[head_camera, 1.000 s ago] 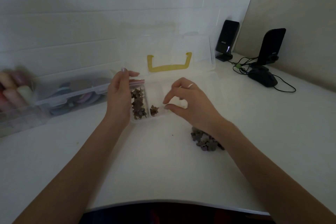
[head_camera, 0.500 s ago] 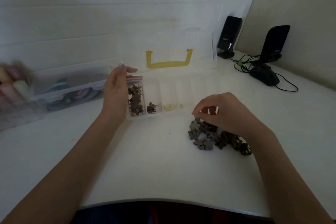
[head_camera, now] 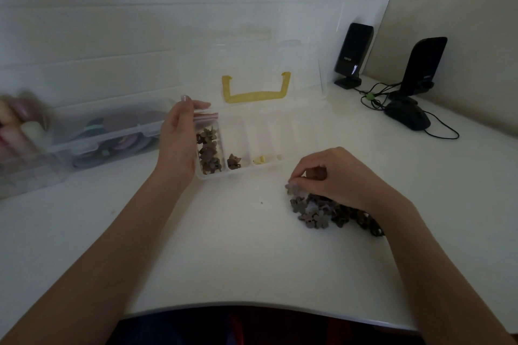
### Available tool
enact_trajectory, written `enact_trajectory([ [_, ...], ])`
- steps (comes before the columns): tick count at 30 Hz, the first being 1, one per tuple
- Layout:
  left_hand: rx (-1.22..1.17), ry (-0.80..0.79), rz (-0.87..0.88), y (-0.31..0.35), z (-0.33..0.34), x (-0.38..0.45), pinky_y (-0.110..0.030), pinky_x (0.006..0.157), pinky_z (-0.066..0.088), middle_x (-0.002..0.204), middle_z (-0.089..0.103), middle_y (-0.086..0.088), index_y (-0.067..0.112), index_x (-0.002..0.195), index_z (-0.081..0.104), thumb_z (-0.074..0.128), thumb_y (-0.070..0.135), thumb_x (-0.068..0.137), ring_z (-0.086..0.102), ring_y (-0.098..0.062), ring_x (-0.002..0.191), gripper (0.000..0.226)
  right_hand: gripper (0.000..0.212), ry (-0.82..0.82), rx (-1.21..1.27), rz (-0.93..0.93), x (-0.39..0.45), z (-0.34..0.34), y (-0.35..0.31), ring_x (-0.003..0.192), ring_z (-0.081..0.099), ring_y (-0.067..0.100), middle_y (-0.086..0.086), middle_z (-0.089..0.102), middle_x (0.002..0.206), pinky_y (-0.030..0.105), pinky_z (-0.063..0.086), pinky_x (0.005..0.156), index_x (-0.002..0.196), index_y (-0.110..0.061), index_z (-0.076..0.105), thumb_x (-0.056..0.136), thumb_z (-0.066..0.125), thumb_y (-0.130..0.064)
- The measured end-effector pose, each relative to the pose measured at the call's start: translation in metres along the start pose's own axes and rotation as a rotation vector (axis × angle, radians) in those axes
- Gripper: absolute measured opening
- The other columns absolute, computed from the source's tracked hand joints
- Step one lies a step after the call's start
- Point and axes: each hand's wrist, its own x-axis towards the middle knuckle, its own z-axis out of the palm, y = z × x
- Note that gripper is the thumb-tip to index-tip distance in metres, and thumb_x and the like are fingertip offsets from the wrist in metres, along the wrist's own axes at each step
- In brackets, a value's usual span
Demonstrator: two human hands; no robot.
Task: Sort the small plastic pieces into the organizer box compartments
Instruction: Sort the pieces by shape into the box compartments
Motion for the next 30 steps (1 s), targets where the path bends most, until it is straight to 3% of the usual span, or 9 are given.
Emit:
enact_trajectory([
  [6, -0.016, -0.006, 0.003, 0.000, -0.001, 0.001, -0.032, 0.079, 0.048, 0.085, 0.069, 0.000, 0.022, 0.077, 0.062, 0.035, 0.040, 0.101, 0.065, -0.003, 0.068, 0.040, 0.005, 0.160, 0.242, -0.091, 0.003, 0.012, -0.014, 0.055, 0.046, 0.013, -0.001, 0.065, 0.067, 0.014, 0.035, 0.053, 0.080, -0.017, 0.076, 0.081, 0.071, -0.018],
  [10, -0.015, -0.004, 0.023, -0.001, 0.000, 0.001, -0.032, 0.082, 0.047, 0.084, 0.069, 0.000, 0.023, 0.077, 0.062, 0.035, 0.038, 0.101, 0.065, -0.004, 0.071, 0.039, 0.005, 0.272, 0.345, -0.048, 0.002, 0.009, -0.014, 0.056, 0.060, 0.022, -0.002, 0.071, 0.070, 0.033, 0.051, 0.054, 0.081, -0.018, 0.075, 0.082, 0.070, -0.019],
  [13, -0.016, -0.003, 0.016, 0.000, 0.000, 0.001, -0.030, 0.083, 0.047, 0.083, 0.068, 0.000, 0.022, 0.077, 0.062, 0.035, 0.038, 0.102, 0.065, -0.002, 0.068, 0.040, 0.004, 0.304, 0.525, 0.022, 0.003, 0.008, -0.014, 0.048, 0.063, 0.017, 0.007, 0.072, 0.069, 0.026, 0.050, 0.046, 0.084, -0.012, 0.073, 0.084, 0.070, -0.014],
  [16, -0.021, -0.006, 0.010, 0.001, 0.001, -0.001, -0.034, 0.087, 0.047, 0.086, 0.068, -0.002, 0.021, 0.077, 0.061, 0.034, 0.040, 0.101, 0.065, 0.000, 0.066, 0.041, 0.005, 0.274, 0.589, 0.017, 0.005, 0.013, -0.019, 0.055, 0.069, 0.019, 0.006, 0.072, 0.070, 0.027, 0.050, 0.045, 0.086, -0.013, 0.073, 0.084, 0.070, -0.017],
  [18, -0.019, -0.011, 0.008, 0.002, 0.001, -0.001, -0.036, 0.089, 0.047, 0.085, 0.068, -0.001, 0.021, 0.077, 0.061, 0.034, 0.040, 0.101, 0.066, 0.000, 0.066, 0.041, 0.004, 0.264, 0.566, -0.016, 0.009, 0.017, -0.026, 0.060, 0.070, 0.017, 0.004, 0.073, 0.072, 0.028, 0.052, 0.045, 0.085, -0.014, 0.073, 0.084, 0.070, -0.015],
  [20, -0.010, -0.008, 0.004, 0.002, 0.000, -0.001, -0.038, 0.091, 0.047, 0.086, 0.069, -0.002, 0.023, 0.077, 0.062, 0.035, 0.041, 0.101, 0.066, -0.003, 0.070, 0.040, 0.004, 0.256, 0.500, -0.091, 0.016, 0.021, -0.036, 0.057, 0.066, 0.011, -0.001, 0.071, 0.070, 0.020, 0.049, 0.045, 0.084, -0.013, 0.074, 0.083, 0.070, -0.013],
  [24, 0.001, -0.018, 0.019, 0.002, -0.001, -0.002, -0.037, 0.084, 0.048, 0.098, 0.069, -0.009, 0.021, 0.080, 0.061, 0.033, 0.039, 0.101, 0.066, -0.003, 0.071, 0.040, 0.004, 0.277, 0.383, -0.235, 0.040, 0.025, -0.065, 0.057, 0.055, 0.007, -0.013, 0.063, 0.064, 0.012, 0.042, 0.052, 0.081, -0.011, 0.075, 0.079, 0.074, -0.013],
  [27, 0.001, -0.019, 0.024, 0.002, -0.001, -0.003, -0.037, 0.080, 0.048, 0.091, 0.067, -0.006, 0.020, 0.080, 0.062, 0.034, 0.040, 0.101, 0.064, -0.012, 0.076, 0.041, 0.002, 0.352, 0.259, -0.324, 0.064, 0.032, -0.082, 0.059, 0.052, 0.005, -0.008, 0.063, 0.069, 0.023, 0.046, 0.059, 0.079, -0.014, 0.073, 0.078, 0.074, -0.015],
  [30, -0.032, -0.037, -0.005, 0.003, -0.002, -0.002, -0.036, 0.073, 0.048, 0.089, 0.065, -0.009, 0.019, 0.080, 0.063, 0.036, 0.041, 0.100, 0.062, -0.017, 0.075, 0.040, 0.003, 0.325, 0.077, -0.301, 0.080, 0.043, -0.084, 0.064, 0.042, 0.003, -0.010, 0.047, 0.074, 0.028, 0.042, 0.060, 0.080, -0.020, 0.070, 0.078, 0.072, -0.022],
])
